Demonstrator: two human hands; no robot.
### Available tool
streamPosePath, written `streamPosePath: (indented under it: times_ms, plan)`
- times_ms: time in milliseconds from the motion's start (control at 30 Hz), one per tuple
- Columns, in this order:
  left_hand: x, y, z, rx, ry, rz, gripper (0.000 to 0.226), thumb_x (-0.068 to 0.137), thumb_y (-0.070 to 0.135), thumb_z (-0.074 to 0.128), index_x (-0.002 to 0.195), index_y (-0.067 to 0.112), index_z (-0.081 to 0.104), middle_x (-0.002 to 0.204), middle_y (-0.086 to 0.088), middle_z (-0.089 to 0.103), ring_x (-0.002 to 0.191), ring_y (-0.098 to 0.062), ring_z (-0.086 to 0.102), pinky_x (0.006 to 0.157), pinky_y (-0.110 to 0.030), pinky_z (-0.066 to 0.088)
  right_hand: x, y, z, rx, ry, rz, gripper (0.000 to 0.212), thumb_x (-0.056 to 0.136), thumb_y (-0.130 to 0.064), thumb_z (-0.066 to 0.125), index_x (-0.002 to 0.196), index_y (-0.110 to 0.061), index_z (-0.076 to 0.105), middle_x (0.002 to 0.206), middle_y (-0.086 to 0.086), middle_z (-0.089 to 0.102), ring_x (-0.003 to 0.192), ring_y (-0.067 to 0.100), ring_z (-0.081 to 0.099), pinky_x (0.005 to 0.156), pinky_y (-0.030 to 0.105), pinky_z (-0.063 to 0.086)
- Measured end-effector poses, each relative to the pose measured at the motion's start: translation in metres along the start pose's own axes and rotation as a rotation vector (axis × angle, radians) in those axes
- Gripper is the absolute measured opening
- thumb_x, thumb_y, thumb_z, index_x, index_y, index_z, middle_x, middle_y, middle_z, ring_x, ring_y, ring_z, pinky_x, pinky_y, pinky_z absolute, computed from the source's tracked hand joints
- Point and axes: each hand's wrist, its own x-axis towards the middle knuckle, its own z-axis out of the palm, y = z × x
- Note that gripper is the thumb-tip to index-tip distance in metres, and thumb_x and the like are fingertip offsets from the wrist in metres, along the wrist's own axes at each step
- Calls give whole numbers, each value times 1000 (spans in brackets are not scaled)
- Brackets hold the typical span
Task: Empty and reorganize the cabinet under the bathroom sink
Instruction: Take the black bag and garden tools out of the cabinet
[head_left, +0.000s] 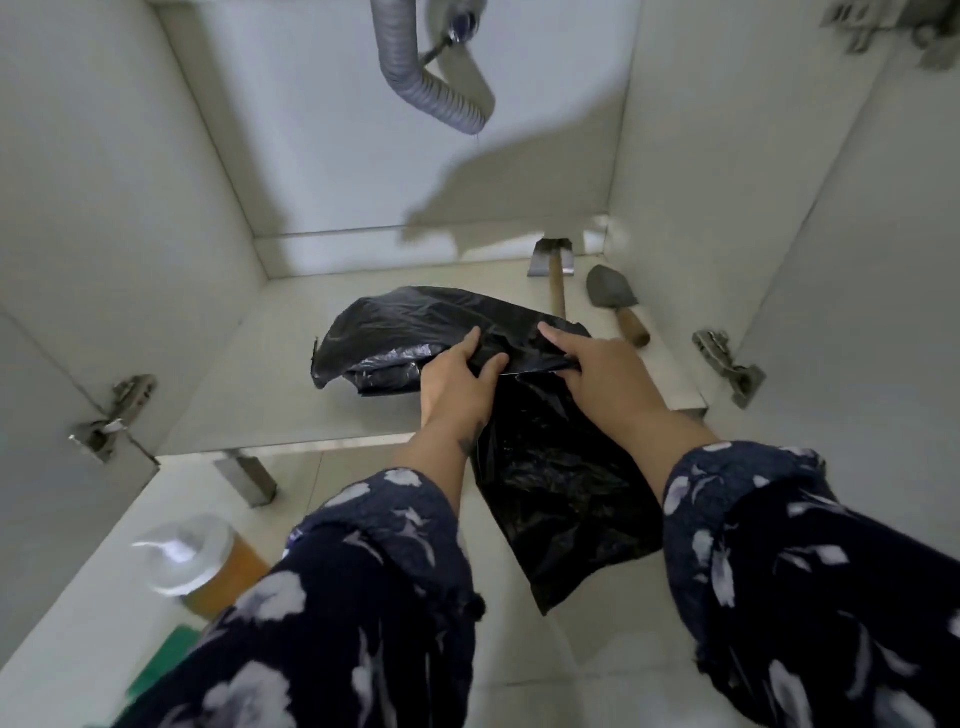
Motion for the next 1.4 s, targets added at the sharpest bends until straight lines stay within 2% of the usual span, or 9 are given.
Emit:
streamPosePath:
  times_ms: [267,500,700,833,967,1033,1133,1233,1400]
  plan:
    - [-117,2,14,-6,-99,-58,53,91,30,62,140,16,47,139,-8,53,131,-20,46,107,-21,28,-136,-8,-27,128,-138,166,60,89,-38,63,143,-33,40,109,7,70,105,21,62,91,27,43]
    - [-191,-12,31,-84,-169,-149,52,91,17,62,141,20,47,141,-2,52,133,-15,44,100,-12,27,-215,3,1,139,-168,240,44,92,-34,59,135,-25,53,107,11,72,103,25,64,83,28,44]
    - [-214,-52,67,-56,-275,-203,53,90,14,64,140,20,48,140,-4,53,133,-16,44,102,-13,28,-254,32,43,135,-217,340,38,96,-35,53,132,-25,57,123,6,67,114,25,60,92,32,47]
    - [-209,-93,99,-23,-355,-237,53,90,12,63,140,22,48,139,-3,53,132,-17,45,102,-14,29,-271,63,87,140,-248,400,37,96,-34,52,131,-24,58,115,7,71,105,23,65,84,29,47]
    - [-197,-137,129,36,-415,-278,53,90,10,62,139,22,48,139,-5,53,133,-19,44,105,-16,29,-282,96,137,107,-333,464,38,95,-37,53,132,-26,57,91,13,72,81,25,66,66,26,43]
    - [-192,-158,139,84,-446,-274,53,90,10,62,140,23,47,140,-5,53,132,-19,45,104,-17,29,-288,110,158,84,-335,433,39,93,-38,57,129,-24,60,103,13,72,94,27,65,79,32,52]
    - [-186,-180,150,146,-482,-261,53,91,11,61,140,24,47,140,-3,53,132,-18,45,104,-16,29,-292,119,177,-58,-378,408,41,92,-46,54,130,-30,59,130,7,62,119,27,52,89,40,52]
    - [-183,-191,156,162,-495,-256,54,90,13,63,140,26,48,140,-2,53,132,-17,46,105,-16,29,-293,122,184,-183,-436,424,42,93,-53,46,133,-39,53,140,0,53,121,28,44,86,41,51]
    - [-180,-184,149,186,-518,-254,59,88,25,66,142,29,43,142,-7,49,133,-25,43,112,-31,32,-278,112,169,-243,-528,431,50,92,-61,38,138,-42,44,144,-4,48,126,25,41,91,39,46]
